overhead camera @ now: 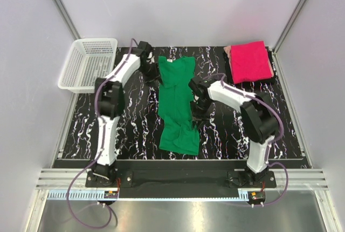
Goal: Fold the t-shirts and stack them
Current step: Fold the tshirt
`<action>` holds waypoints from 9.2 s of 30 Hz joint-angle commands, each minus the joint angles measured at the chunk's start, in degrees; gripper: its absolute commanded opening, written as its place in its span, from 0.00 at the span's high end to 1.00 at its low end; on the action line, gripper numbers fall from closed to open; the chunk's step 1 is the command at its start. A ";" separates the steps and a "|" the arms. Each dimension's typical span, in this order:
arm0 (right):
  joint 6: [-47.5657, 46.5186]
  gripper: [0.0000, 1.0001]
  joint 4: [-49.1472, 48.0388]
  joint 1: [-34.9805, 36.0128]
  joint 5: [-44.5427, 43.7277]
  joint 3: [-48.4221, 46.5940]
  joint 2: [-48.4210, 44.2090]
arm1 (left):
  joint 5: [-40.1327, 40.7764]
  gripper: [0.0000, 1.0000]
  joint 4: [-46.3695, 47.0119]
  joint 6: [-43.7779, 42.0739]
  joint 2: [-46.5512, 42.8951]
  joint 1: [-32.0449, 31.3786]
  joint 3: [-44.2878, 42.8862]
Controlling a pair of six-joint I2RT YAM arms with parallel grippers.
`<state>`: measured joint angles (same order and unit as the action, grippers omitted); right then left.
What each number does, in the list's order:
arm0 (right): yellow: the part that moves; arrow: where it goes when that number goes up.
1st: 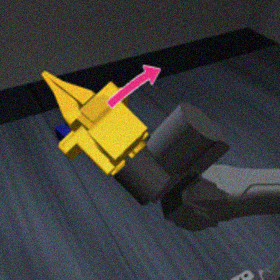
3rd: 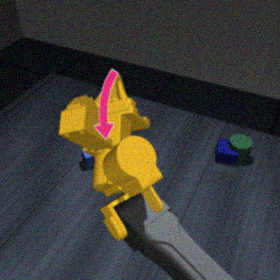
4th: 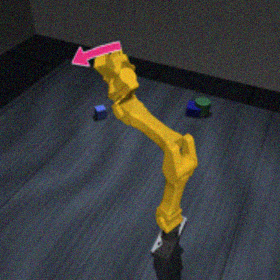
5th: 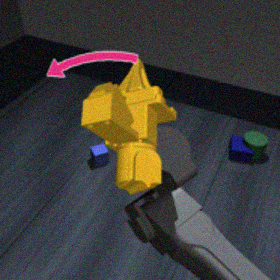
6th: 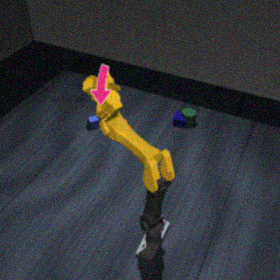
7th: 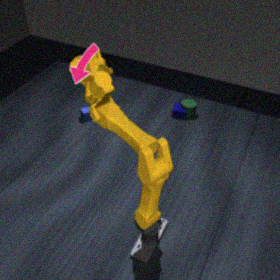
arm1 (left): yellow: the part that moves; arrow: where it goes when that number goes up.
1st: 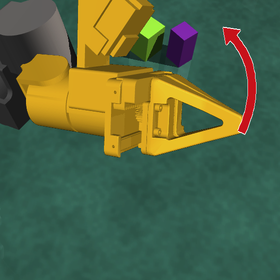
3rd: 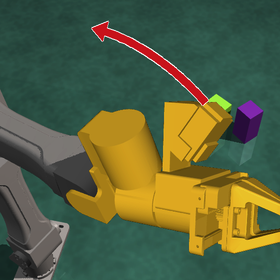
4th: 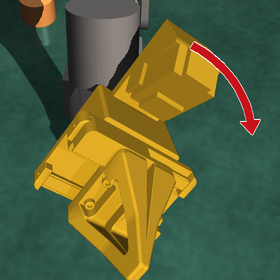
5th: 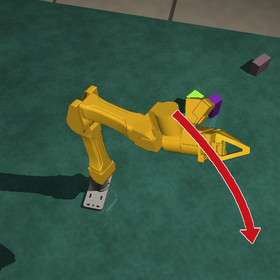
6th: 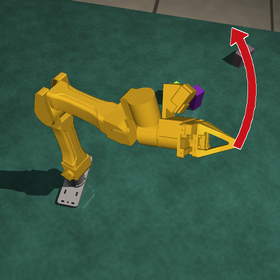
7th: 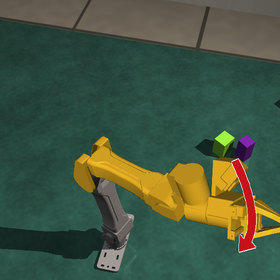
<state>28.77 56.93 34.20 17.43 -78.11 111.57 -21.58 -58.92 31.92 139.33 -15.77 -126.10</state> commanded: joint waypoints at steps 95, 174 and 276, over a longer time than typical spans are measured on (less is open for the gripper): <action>16.58 1.00 -13.86 10.89 0.50 26.69 -17.53 | 13.85 0.91 19.10 14.75 -53.19 -36.88 79.08; 26.35 0.19 -4.19 10.81 -10.06 16.58 -48.03 | 45.40 0.01 -3.56 30.38 -66.82 -49.09 59.57; 10.16 0.00 5.84 -2.11 -4.16 13.77 -44.76 | 39.51 0.01 -1.29 23.89 -59.52 -38.90 60.19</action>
<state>39.44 59.68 32.49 15.53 -62.50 66.11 15.99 -59.92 56.62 79.53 -54.74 -63.40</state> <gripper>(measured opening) 0.994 0.984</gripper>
